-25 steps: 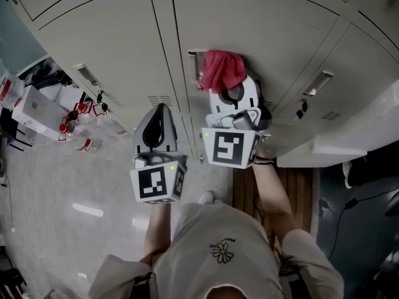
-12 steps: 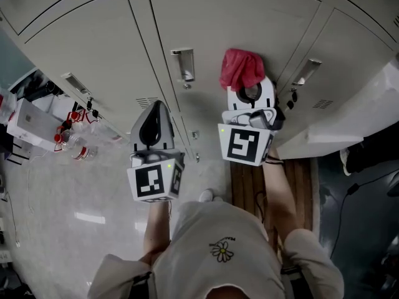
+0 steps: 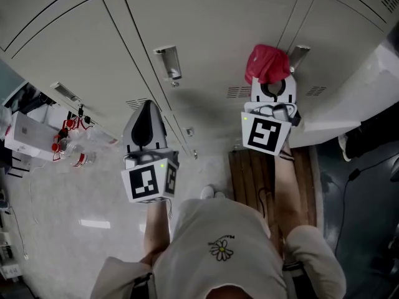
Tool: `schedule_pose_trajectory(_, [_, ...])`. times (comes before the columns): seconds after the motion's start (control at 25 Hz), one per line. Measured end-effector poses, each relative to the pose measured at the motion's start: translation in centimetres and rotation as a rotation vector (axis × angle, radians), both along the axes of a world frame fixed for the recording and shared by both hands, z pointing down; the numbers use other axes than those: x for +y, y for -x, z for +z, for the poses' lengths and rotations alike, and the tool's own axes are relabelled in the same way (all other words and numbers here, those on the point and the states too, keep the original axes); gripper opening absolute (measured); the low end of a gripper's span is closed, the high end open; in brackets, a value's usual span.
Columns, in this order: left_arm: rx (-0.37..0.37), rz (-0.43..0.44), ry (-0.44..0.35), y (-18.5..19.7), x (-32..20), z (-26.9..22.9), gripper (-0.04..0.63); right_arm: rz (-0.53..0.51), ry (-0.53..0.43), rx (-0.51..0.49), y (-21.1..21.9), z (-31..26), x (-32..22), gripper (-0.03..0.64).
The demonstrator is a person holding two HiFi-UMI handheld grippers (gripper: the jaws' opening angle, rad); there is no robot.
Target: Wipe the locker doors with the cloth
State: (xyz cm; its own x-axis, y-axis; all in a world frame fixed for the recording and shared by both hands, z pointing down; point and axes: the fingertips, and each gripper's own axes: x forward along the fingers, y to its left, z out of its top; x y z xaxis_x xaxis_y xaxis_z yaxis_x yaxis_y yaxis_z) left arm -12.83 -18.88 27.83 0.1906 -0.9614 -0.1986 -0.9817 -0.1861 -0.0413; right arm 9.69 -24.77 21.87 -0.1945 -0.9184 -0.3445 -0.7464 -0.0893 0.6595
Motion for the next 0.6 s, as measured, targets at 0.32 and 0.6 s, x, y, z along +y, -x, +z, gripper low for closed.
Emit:
schedule_pose_trajectory(0.32, [0.002,0.006,-0.002,-0.2,0.2,0.0,0.015,0.092,-0.009,-0.014,-3.6,-0.3,-0.2,0.031])
schedule_pose_trajectory(0.6, [0.008,-0.013,-0.008,0.5,0.6,-0.3,0.015,0.118,-0.005,-0.008,-4.4,-0.3,-0.3,0.031])
